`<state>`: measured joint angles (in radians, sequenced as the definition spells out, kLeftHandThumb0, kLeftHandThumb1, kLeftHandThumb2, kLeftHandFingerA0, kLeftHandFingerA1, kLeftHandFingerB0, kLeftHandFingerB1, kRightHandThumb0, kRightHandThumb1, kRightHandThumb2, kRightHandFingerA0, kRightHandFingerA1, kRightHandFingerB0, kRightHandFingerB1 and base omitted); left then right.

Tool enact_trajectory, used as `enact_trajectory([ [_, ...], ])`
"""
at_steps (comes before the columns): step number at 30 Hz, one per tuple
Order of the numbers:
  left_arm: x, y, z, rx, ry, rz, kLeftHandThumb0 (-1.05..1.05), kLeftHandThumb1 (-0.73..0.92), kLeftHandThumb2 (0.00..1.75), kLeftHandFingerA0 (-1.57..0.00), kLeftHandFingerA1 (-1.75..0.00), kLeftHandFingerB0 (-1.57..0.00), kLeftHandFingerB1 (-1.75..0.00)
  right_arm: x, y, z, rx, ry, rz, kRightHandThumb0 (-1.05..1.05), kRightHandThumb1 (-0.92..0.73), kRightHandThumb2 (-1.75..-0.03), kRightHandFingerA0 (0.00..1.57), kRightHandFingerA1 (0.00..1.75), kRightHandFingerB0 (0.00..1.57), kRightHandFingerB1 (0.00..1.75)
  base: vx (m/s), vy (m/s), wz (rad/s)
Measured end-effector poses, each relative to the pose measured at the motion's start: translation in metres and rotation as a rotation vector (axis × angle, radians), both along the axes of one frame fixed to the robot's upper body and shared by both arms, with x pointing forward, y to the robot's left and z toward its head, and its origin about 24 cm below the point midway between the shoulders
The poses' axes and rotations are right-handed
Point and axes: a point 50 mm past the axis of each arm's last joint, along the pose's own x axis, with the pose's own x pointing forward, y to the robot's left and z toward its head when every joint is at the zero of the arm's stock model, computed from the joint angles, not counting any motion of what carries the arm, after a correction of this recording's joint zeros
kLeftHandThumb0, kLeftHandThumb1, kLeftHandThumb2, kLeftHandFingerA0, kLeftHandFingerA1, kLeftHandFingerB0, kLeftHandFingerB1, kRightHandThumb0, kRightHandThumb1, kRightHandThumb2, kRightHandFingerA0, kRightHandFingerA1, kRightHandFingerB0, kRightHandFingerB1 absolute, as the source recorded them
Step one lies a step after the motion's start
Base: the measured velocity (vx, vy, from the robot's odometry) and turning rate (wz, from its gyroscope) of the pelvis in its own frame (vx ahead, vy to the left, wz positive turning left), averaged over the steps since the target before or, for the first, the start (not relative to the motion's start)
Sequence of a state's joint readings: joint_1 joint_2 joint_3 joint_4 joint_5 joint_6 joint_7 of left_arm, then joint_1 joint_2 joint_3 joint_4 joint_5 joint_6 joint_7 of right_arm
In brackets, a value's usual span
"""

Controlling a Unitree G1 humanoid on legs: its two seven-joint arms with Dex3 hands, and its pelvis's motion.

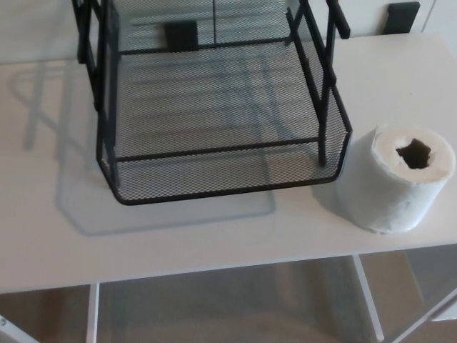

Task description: The robot walks towards a desk on which a file tray is kept in the middle and a toilet paper roll is kept on its right. The robot uses its right hand to hook on finger in the gap of the roll and grabs it, lifts it and places it on the tray.

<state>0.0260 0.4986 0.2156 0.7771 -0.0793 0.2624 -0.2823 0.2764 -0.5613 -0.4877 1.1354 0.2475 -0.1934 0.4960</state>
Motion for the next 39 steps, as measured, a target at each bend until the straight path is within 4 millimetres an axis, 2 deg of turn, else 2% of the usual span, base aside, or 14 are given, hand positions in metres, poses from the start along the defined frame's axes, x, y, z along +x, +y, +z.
enact_trajectory([
  [3, -0.001, 0.000, -0.001, -0.002, 0.008, 0.003, -0.74, 0.92, 0.71, -0.23, -0.48, -0.21, -0.32, 0.001, -0.002, 0.002, -0.008, -0.019, -0.013, -0.79, -0.52, -0.82, 0.14, 0.44, 0.11, 0.45, 0.00, 0.000, 0.00],
  [8, -0.004, 0.000, -0.003, -0.005, 0.019, 0.008, -0.73, 0.79, 1.07, -0.29, -0.59, -0.19, -0.45, 0.010, -0.006, 0.010, -0.036, -0.080, -0.026, -0.78, -0.56, -0.84, 0.13, 0.41, 0.09, 0.43, 0.00, 0.000, 0.00],
  [9, -0.005, 0.000, -0.003, -0.002, 0.026, 0.003, -0.74, 0.92, 0.75, -0.35, -0.57, -0.22, -0.33, 0.013, -0.007, 0.012, -0.050, -0.093, -0.021, -0.37, -0.35, -0.95, 0.01, 0.49, 0.04, 0.51, 0.00, 0.000, 0.00],
  [11, -0.008, 0.000, -0.003, 0.007, 0.035, -0.014, -0.73, 0.78, 1.05, -0.32, -0.61, -0.18, -0.45, 0.020, -0.009, 0.016, -0.075, -0.124, -0.010, -0.79, -0.58, -0.88, 0.24, 0.46, 0.05, 0.34, 0.00, 0.000, 0.00],
  [12, -0.010, 0.000, -0.004, 0.009, 0.041, -0.019, -0.71, 0.92, 0.73, -0.52, -0.48, -0.27, -0.32, 0.023, -0.010, 0.019, -0.087, -0.136, -0.005, -0.77, -0.58, -0.86, 0.30, 0.47, 0.09, 0.37, 0.00, 0.000, 0.00],
  [14, -0.021, 0.001, -0.005, 0.030, 0.070, -0.035, -0.72, 0.92, 0.72, -0.55, -0.50, -0.22, -0.31, 0.035, -0.016, 0.030, -0.133, -0.182, 0.013, -0.75, -0.58, -0.88, 0.41, 0.53, 0.06, 0.35, 0.00, 0.000, 0.00],
  [16, -0.039, 0.004, -0.008, 0.062, 0.101, -0.033, -0.74, 0.78, 1.05, -0.53, -0.62, -0.19, -0.43, 0.051, -0.023, 0.047, -0.192, -0.239, 0.044, -0.72, -0.59, -0.87, 0.38, 0.49, 0.07, 0.34, 0.00, 0.000, 0.00],
  [17, -0.046, 0.005, -0.009, 0.075, 0.114, -0.028, -0.71, 0.92, 0.71, -0.57, -0.46, -0.26, -0.32, 0.059, -0.026, 0.056, -0.224, -0.269, 0.062, -0.69, -0.71, -0.63, 0.37, 0.34, 0.08, 0.26, -0.01, -0.065, 0.07],
  [22, -0.074, 0.018, -0.015, 0.110, 0.173, 0.041, -0.72, 0.78, 1.03, -0.49, -0.56, -0.20, -0.43, 0.100, -0.032, 0.100, -0.346, -0.430, 0.150, -0.80, -0.57, -0.86, 0.19, 0.46, 0.06, 0.43, 0.00, -0.014, 0.02],
  [25, -0.086, 0.021, -0.018, 0.111, 0.194, 0.074, -0.70, 0.92, 0.70, -0.51, -0.43, -0.25, -0.31, 0.122, -0.031, 0.125, -0.405, -0.510, 0.213, -0.84, -0.56, -0.84, 0.27, 0.60, 0.07, 0.54, 0.00, 0.000, 0.00],
  [31, -0.096, 0.023, -0.021, 0.111, 0.208, 0.097, -0.70, 0.92, 0.70, -0.47, -0.44, -0.26, -0.31, 0.161, -0.008, 0.167, -0.494, -0.649, 0.393, -0.68, -0.50, -0.84, 0.15, 0.45, 0.00, 0.21, 0.00, 0.000, 0.00],
  [32, -0.096, 0.022, -0.021, 0.110, 0.207, 0.096, -0.71, 0.77, 1.05, -0.44, -0.58, -0.21, -0.44, 0.167, -0.002, 0.173, -0.503, -0.667, 0.425, -0.63, -0.48, -0.81, 0.15, 0.46, 0.00, 0.18, 0.00, 0.000, 0.00],
  [33, -0.097, 0.022, -0.021, 0.108, 0.207, 0.095, -0.75, 0.85, 0.74, -0.48, -0.50, -0.22, -0.32, 0.173, 0.003, 0.179, -0.512, -0.686, 0.457, -0.49, -0.60, -0.62, 0.19, 0.35, 0.02, 0.17, 0.00, 0.000, 0.00],
  [39, -0.098, 0.020, -0.023, 0.105, 0.212, 0.095, -0.73, 0.88, 0.71, -0.44, -0.44, -0.25, -0.31, 0.205, 0.043, 0.210, -0.547, -0.770, 0.659, -0.67, -0.46, -0.83, 0.14, 0.47, 0.00, 0.18, 0.00, 0.000, 0.00],
])
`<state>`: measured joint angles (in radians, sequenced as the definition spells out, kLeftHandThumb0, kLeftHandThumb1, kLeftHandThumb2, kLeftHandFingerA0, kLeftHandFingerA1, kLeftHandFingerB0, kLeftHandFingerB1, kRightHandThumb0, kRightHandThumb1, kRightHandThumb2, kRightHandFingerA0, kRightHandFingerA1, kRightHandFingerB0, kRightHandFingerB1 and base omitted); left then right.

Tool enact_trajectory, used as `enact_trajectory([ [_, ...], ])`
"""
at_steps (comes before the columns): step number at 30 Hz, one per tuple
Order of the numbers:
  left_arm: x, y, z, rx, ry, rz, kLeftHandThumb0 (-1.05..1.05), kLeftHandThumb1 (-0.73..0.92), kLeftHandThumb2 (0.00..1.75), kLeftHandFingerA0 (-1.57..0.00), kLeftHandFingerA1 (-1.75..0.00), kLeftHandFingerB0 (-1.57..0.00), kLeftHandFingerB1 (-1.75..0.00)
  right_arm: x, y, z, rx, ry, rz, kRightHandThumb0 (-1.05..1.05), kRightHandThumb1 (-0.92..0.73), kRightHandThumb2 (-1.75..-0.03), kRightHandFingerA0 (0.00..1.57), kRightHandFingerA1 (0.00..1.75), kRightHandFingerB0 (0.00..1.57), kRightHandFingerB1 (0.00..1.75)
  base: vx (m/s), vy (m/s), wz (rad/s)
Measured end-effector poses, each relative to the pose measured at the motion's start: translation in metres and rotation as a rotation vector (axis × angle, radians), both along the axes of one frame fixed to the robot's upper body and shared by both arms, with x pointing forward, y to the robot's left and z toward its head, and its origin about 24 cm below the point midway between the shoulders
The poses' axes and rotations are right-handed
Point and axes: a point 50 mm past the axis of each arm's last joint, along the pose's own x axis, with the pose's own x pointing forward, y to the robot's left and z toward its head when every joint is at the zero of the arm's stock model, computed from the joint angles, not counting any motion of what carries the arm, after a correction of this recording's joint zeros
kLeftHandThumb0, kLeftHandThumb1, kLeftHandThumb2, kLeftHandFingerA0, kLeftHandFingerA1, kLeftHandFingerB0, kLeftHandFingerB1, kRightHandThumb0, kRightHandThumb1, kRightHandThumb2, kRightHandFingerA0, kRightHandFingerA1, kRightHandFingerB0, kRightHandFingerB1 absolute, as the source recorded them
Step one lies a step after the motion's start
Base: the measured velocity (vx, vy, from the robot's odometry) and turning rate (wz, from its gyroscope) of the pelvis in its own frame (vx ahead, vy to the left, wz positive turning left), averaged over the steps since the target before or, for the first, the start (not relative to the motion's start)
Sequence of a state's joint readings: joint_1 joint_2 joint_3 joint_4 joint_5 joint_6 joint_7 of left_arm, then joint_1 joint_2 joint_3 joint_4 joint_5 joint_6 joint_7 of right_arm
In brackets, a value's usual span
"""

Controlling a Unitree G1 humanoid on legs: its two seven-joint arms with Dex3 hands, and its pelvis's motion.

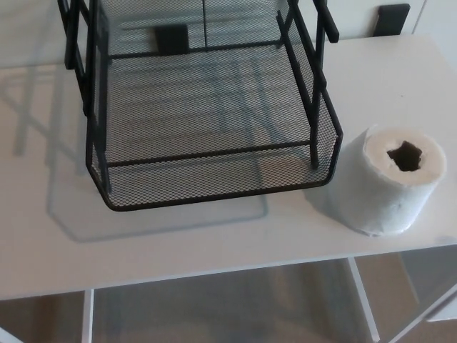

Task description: The robot walks towards a desk on which a file tray is kept in the middle and a toilet paper roll is kept on its right. The robot uses its right hand to hook on finger in the gap of the roll and grabs it, lifts it and places it on the tray.

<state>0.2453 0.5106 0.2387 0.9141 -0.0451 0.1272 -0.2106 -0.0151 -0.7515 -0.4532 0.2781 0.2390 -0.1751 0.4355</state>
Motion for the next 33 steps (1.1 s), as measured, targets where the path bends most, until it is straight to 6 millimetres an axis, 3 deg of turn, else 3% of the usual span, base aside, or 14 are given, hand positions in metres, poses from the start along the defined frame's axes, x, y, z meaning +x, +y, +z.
enact_trajectory([
  [1, -0.001, 0.000, 0.000, 0.000, 0.001, 0.000, -0.71, 0.91, 0.70, -0.39, -0.41, -0.24, -0.30, 0.005, 0.008, 0.005, -0.020, -0.001, 0.034, -0.63, -0.43, -0.81, 0.17, 0.49, 0.00, 0.20, 0.00, 0.000, 0.00],
  [2, -0.001, 0.000, 0.000, 0.000, 0.003, 0.002, -0.70, 0.76, 1.06, -0.47, -0.64, -0.20, -0.44, 0.010, 0.017, 0.010, -0.048, 0.002, 0.074, -0.58, -0.59, -0.57, 0.24, 0.35, 0.04, 0.25, 0.00, 0.000, 0.00],
  [4, -0.003, 0.000, -0.001, 0.001, 0.006, 0.004, -0.72, 0.77, 1.05, -0.51, -0.66, -0.23, -0.44, 0.020, 0.034, 0.018, -0.114, 0.022, 0.150, -0.59, -0.59, -0.57, 0.24, 0.35, 0.04, 0.26, 0.00, 0.000, 0.00],
  [6, -0.003, 0.000, 0.000, 0.004, 0.005, 0.001, -0.72, 0.79, 1.05, -0.43, -0.60, -0.22, -0.44, 0.029, 0.052, 0.025, -0.187, 0.049, 0.225, -0.58, -0.58, -0.57, 0.24, 0.36, 0.04, 0.26, 0.00, 0.000, 0.00],
  [7, -0.003, 0.000, 0.000, 0.005, 0.004, -0.001, -0.71, 0.92, 0.70, -0.47, -0.46, -0.28, -0.32, 0.031, 0.056, 0.027, -0.205, 0.056, 0.242, -0.56, -0.56, -0.60, 0.28, 0.42, 0.08, 0.20, 0.00, 0.000, 0.00],
  [10, -0.004, 0.000, 0.001, 0.011, -0.001, -0.009, -0.69, 0.92, 0.70, -0.48, -0.45, -0.27, -0.31, 0.044, 0.085, 0.029, -0.314, 0.120, 0.350, -0.59, -0.57, -0.59, 0.29, 0.45, 0.09, 0.20, 0.00, 0.000, 0.00],
  [13, -0.004, 0.000, 0.000, 0.011, -0.002, -0.008, -0.71, 0.92, 0.70, -0.36, -0.41, -0.24, -0.30, 0.052, 0.103, 0.026, -0.376, 0.170, 0.417, -0.59, -0.57, -0.59, 0.29, 0.45, 0.09, 0.21, 0.00, 0.000, 0.00],
  [16, -0.004, 0.000, 0.000, 0.013, -0.008, -0.012, -0.70, 0.92, 0.70, -0.38, -0.41, -0.25, -0.30, 0.060, 0.118, 0.021, -0.437, 0.225, 0.466, -0.61, -0.58, -0.59, 0.27, 0.43, 0.09, 0.22, 0.00, 0.000, 0.00],
  [20, -0.005, 0.000, 0.000, 0.013, -0.009, -0.012, -0.69, 0.92, 0.69, -0.45, -0.42, -0.25, -0.30, 0.065, 0.129, 0.014, -0.519, 0.303, 0.500, -0.62, -0.60, -0.60, 0.28, 0.42, 0.07, 0.22, 0.00, 0.000, 0.00],
  [24, -0.005, 0.000, 0.000, 0.015, -0.012, -0.016, -0.70, 0.92, 0.70, -0.40, -0.41, -0.25, -0.30, 0.067, 0.135, 0.005, -0.591, 0.372, 0.520, -0.62, -0.61, -0.59, 0.28, 0.45, 0.08, 0.21, 0.00, 0.000, 0.00],
  [25, -0.005, 0.000, 0.000, 0.015, -0.011, -0.017, -0.70, 0.92, 0.70, -0.40, -0.41, -0.26, -0.30, 0.067, 0.136, 0.002, -0.612, 0.390, 0.524, -0.67, -0.48, -0.85, 0.24, 0.55, 0.04, 0.27, 0.00, 0.000, 0.00],
  [26, -0.006, 0.000, 0.000, 0.016, -0.010, -0.017, -0.71, 0.92, 0.69, -0.42, -0.42, -0.25, -0.30, 0.068, 0.138, 0.000, -0.634, 0.406, 0.528, -0.67, -0.48, -0.86, 0.25, 0.57, 0.03, 0.26, 0.00, 0.000, 0.00],
  [27, -0.006, 0.000, -0.001, 0.016, -0.010, -0.018, -0.71, 0.91, 0.70, -0.39, -0.41, -0.25, -0.30, 0.068, 0.139, -0.002, -0.654, 0.417, 0.531, -0.65, -0.64, -0.59, 0.30, 0.46, 0.04, 0.26, 0.00, 0.000, 0.00],
  [33, -0.007, 0.000, -0.003, 0.021, -0.006, -0.021, -0.69, 0.92, 0.69, -0.36, -0.41, -0.25, -0.30, 0.069, 0.139, -0.001, -0.778, 0.465, 0.519, -0.62, -0.63, -0.61, 0.30, 0.42, 0.07, 0.22, 0.00, 0.000, 0.00],
])
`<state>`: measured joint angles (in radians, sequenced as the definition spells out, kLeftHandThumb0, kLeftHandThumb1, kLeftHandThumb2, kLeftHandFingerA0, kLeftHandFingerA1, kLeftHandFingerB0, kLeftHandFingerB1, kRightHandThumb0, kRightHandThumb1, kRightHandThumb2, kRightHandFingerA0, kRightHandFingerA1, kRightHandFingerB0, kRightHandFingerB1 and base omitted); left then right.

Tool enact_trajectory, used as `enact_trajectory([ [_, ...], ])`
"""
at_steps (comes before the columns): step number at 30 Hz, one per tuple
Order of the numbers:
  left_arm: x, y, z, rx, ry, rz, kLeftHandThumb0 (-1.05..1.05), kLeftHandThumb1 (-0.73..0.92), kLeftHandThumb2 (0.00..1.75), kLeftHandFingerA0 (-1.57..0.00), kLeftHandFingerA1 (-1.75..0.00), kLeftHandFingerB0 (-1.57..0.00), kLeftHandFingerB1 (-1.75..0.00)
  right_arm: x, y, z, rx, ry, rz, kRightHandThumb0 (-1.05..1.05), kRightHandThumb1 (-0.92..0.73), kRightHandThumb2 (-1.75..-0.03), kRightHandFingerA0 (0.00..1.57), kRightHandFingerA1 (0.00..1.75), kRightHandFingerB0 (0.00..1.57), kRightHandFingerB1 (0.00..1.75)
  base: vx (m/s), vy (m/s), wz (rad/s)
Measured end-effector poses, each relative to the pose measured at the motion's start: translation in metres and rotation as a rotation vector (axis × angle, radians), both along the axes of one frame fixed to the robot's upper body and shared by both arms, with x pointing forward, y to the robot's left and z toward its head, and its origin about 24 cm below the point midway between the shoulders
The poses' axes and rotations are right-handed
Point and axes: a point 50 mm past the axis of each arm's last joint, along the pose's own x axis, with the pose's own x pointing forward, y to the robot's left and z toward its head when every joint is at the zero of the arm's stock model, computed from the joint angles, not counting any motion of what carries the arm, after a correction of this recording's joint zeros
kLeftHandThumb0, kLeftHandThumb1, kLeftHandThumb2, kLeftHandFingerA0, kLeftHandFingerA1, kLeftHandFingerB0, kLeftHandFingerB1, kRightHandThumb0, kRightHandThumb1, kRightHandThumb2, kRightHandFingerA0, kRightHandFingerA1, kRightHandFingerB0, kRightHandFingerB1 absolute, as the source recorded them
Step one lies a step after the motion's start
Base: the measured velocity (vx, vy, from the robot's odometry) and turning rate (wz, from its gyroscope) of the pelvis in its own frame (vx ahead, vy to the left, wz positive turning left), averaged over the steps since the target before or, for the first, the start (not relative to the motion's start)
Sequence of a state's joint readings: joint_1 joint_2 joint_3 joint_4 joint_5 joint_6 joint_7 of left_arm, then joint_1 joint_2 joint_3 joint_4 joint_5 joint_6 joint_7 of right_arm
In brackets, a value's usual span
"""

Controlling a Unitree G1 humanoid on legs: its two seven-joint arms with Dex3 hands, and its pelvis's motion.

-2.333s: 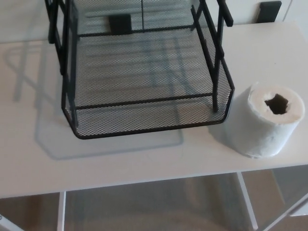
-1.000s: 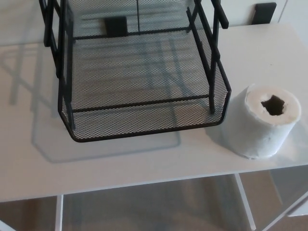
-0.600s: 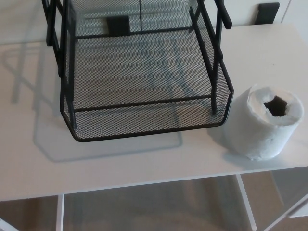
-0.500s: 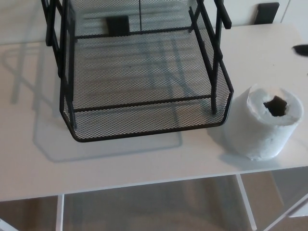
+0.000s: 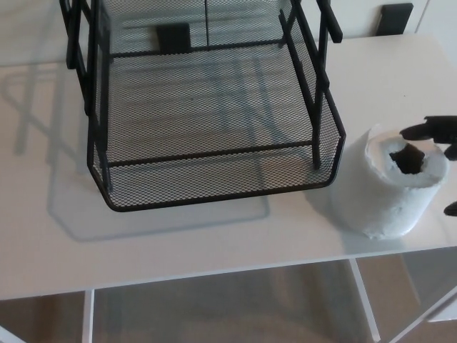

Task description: The robot walks towards a desk on which a file tray is kept in the middle and a toilet paper roll is kept on its right. The robot uses its right hand to hook on finger in the gap of the roll and grabs it, lifts it and places it on the tray.

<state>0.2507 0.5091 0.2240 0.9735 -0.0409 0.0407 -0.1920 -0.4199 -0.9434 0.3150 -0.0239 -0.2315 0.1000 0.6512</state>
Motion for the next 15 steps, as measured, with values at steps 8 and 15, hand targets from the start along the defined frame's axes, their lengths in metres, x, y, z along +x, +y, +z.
enact_trajectory([
  [8, -0.002, 0.001, -0.001, 0.017, -0.009, -0.010, -0.69, 0.92, 0.69, -0.32, -0.39, -0.25, -0.31, 0.000, -0.005, 0.017, -0.113, -0.061, -0.002, -0.67, -0.50, -0.85, 0.27, 0.52, 0.05, 0.33, 0.00, 0.000, 0.00],
  [15, 0.001, 0.001, -0.001, 0.024, -0.022, -0.015, -0.67, 0.92, 0.68, -0.35, -0.39, -0.28, -0.31, -0.006, -0.004, 0.006, -0.140, -0.035, 0.018, -0.58, -0.61, -0.60, 0.34, 0.46, 0.11, 0.24, 0.00, 0.000, 0.00],
])
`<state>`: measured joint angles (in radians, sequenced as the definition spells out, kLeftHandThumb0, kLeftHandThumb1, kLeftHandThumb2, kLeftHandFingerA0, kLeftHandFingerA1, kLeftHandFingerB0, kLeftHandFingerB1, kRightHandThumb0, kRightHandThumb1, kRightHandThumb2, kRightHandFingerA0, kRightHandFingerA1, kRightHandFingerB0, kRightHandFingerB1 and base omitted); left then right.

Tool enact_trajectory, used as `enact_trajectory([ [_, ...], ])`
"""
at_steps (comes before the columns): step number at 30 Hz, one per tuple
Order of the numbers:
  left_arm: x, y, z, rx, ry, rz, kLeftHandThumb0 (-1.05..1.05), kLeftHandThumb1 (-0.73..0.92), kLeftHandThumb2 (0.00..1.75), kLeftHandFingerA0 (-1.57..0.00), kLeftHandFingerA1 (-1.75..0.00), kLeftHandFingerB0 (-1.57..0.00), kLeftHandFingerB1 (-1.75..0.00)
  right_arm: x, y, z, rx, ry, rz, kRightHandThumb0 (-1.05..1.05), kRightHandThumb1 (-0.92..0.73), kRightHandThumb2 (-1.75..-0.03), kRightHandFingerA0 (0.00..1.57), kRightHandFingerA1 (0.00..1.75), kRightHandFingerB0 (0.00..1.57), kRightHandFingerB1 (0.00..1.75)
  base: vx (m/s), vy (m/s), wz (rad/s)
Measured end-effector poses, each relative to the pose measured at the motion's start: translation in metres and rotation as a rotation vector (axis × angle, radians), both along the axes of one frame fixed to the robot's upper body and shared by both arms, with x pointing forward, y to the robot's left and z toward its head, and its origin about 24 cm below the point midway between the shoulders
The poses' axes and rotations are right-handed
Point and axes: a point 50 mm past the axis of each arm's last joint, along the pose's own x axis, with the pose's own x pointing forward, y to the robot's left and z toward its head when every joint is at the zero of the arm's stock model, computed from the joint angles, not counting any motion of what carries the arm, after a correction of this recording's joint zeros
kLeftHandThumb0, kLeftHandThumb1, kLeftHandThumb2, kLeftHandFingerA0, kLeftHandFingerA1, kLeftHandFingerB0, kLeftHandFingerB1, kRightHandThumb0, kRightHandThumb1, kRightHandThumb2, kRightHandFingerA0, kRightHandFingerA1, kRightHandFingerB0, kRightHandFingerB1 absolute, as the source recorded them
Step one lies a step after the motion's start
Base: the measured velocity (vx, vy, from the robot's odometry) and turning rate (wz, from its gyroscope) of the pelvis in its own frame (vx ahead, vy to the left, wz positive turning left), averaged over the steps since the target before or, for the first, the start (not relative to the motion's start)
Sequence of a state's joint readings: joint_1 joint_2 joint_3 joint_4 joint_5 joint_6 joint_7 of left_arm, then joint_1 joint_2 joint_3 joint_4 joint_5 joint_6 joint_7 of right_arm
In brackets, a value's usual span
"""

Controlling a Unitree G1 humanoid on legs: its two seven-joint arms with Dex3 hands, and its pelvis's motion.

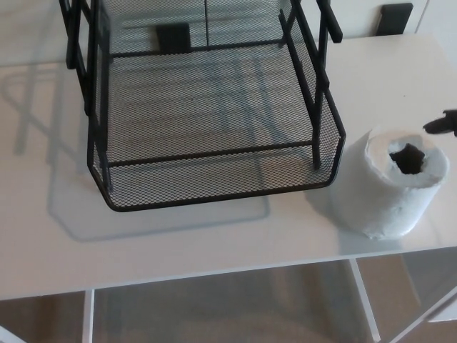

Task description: The robot walks towards a desk on which a file tray is kept in the middle and a toilet paper roll is kept on its right. The robot uses its right hand to hook on finger in the gap of the roll and grabs it, lifts it and places it on the tray.

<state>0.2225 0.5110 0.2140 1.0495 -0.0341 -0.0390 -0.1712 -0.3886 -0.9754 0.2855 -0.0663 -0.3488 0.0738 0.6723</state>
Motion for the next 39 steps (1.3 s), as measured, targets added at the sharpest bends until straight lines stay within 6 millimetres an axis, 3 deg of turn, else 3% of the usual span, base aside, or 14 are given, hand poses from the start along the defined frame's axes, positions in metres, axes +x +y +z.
enact_trajectory([
  [2, 0.001, 0.000, 0.001, 0.004, -0.005, -0.013, -0.71, 0.76, 1.00, -0.34, -0.52, -0.21, -0.43, -0.002, 0.001, -0.005, 0.006, 0.012, 0.009, -0.64, -0.47, -0.83, 0.27, 0.55, 0.05, 0.34, 0.00, 0.000, 0.00],
  [3, 0.001, -0.001, 0.001, 0.005, -0.007, -0.020, -0.69, 0.92, 0.68, -0.52, -0.61, -0.27, -0.31, -0.003, 0.002, -0.008, 0.013, 0.020, 0.014, -0.64, -0.47, -0.83, 0.28, 0.55, 0.05, 0.33, 0.00, 0.000, 0.00],
  [4, 0.001, -0.001, 0.001, 0.006, -0.008, -0.021, -0.70, 0.76, 1.03, -0.45, -0.60, -0.21, -0.44, -0.004, 0.002, -0.010, 0.018, 0.026, 0.016, -0.59, -0.62, -0.60, 0.33, 0.46, 0.11, 0.24, 0.00, 0.000, 0.00],
  [5, 0.001, -0.001, 0.001, 0.006, -0.008, -0.021, -0.67, 0.92, 0.68, -0.47, -0.45, -0.27, -0.31, -0.004, 0.002, -0.011, 0.022, 0.028, 0.018, -0.59, -0.62, -0.60, 0.31, 0.47, 0.10, 0.25, 0.00, 0.000, 0.00],
  [11, 0.004, -0.001, 0.002, 0.012, -0.024, -0.022, -0.66, 0.90, 0.67, -0.50, -0.53, -0.28, -0.31, -0.006, 0.002, -0.013, 0.031, 0.030, 0.018, -0.58, -0.61, -0.61, 0.31, 0.46, 0.10, 0.26, 0.00, 0.000, 0.00],
  [13, 0.004, -0.001, 0.003, 0.014, -0.029, -0.027, -0.68, 0.75, 1.03, -0.44, -0.59, -0.22, -0.44, -0.007, 0.002, -0.014, 0.031, 0.031, 0.019, -0.58, -0.61, -0.60, 0.31, 0.46, 0.09, 0.26, 0.00, 0.000, 0.00],
  [14, 0.004, -0.001, 0.004, 0.015, -0.030, -0.030, -0.67, 0.92, 0.68, -0.51, -0.52, -0.27, -0.31, -0.007, 0.002, -0.014, 0.032, 0.030, 0.020, -0.58, -0.61, -0.60, 0.33, 0.48, 0.09, 0.25, 0.00, 0.000, 0.00],
  [15, 0.003, -0.001, 0.004, 0.016, -0.030, -0.034, -0.67, 0.91, 0.67, -0.47, -0.45, -0.27, -0.31, -0.008, 0.002, -0.014, 0.032, 0.030, 0.021, -0.65, -0.48, -0.82, 0.30, 0.57, 0.05, 0.31, 0.00, 0.000, 0.00],
  [16, 0.003, -0.001, 0.004, 0.017, -0.031, -0.038, -0.67, 0.91, 0.68, -0.53, -0.56, -0.28, -0.31, -0.008, 0.002, -0.014, 0.033, 0.030, 0.022, -0.58, -0.60, -0.59, 0.35, 0.50, 0.10, 0.25, 0.00, 0.000, 0.00],
  [17, 0.003, -0.001, 0.004, 0.017, -0.033, -0.039, -0.67, 0.76, 1.03, -0.45, -0.60, -0.20, -0.44, -0.009, 0.001, -0.014, 0.034, 0.030, 0.024, -0.63, -0.47, -0.80, 0.32, 0.58, 0.06, 0.34, 0.00, 0.000, 0.00],
  [18, 0.004, -0.001, 0.005, 0.017, -0.033, -0.039, -0.68, 0.87, 0.69, -0.42, -0.44, -0.24, -0.31, -0.010, 0.001, -0.014, 0.035, 0.030, 0.026, -0.64, -0.47, -0.81, 0.34, 0.60, 0.04, 0.34, 0.00, 0.000, 0.00],
  [27, 0.004, -0.001, 0.002, 0.013, -0.016, -0.027, -0.68, 0.78, 1.03, -0.41, -0.58, -0.22, -0.45, -0.015, 0.007, -0.018, 0.056, 0.031, 0.064, -0.63, -0.47, -0.80, 0.39, 0.64, 0.06, 0.33, 0.00, 0.000, 0.00],
  [30, 0.004, -0.001, 0.001, 0.018, -0.006, -0.043, -0.67, 0.92, 0.69, -0.36, -0.39, -0.26, -0.31, -0.015, 0.012, -0.019, 0.065, 0.028, 0.081, -0.55, -0.59, -0.58, 0.44, 0.59, 0.12, 0.28, 0.00, 0.000, 0.00],
  [39, 0.001, -0.001, -0.001, 0.017, 0.018, -0.037, -0.66, 0.92, 0.69, -0.31, -0.37, -0.26, -0.32, -0.015, 0.020, -0.028, 0.050, -0.023, 0.138, -0.57, -0.47, -0.79, 0.64, 0.87, 0.12, 0.42, 0.00, 0.000, 0.00],
])
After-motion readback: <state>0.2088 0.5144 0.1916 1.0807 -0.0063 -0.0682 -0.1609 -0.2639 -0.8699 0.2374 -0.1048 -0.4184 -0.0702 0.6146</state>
